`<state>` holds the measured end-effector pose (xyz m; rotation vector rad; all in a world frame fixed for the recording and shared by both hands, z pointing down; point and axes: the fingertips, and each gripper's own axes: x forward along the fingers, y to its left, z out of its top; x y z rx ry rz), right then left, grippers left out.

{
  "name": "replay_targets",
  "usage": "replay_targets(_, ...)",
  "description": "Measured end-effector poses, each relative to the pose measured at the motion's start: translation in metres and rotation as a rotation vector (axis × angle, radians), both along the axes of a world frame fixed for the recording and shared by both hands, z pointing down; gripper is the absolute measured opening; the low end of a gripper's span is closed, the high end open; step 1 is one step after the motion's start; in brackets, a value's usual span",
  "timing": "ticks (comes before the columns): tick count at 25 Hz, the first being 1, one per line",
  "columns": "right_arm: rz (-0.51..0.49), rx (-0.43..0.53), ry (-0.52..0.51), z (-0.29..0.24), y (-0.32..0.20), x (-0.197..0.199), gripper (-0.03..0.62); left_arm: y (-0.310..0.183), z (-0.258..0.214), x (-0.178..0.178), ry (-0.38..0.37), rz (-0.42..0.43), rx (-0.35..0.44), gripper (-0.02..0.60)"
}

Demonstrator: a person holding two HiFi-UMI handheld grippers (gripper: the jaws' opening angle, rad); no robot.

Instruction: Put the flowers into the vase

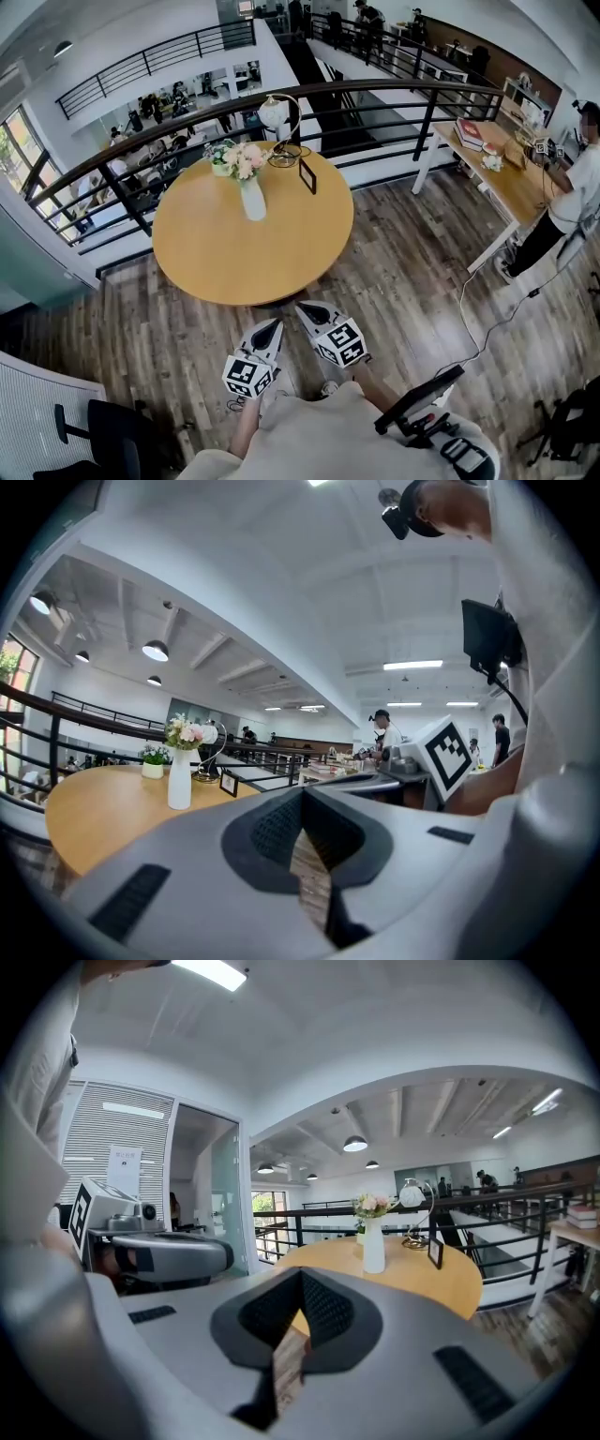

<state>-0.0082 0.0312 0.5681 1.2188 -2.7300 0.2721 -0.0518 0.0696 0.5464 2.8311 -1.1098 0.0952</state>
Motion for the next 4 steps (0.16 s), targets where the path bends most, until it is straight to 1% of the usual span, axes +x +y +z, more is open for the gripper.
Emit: replay_targets(4,-0.001,0.012,0.005,-0.0034,-0.0037,-0.0042,0.008,-0.0021,-0.0002,0.0007,-0.006,0.012,0.001,0.006)
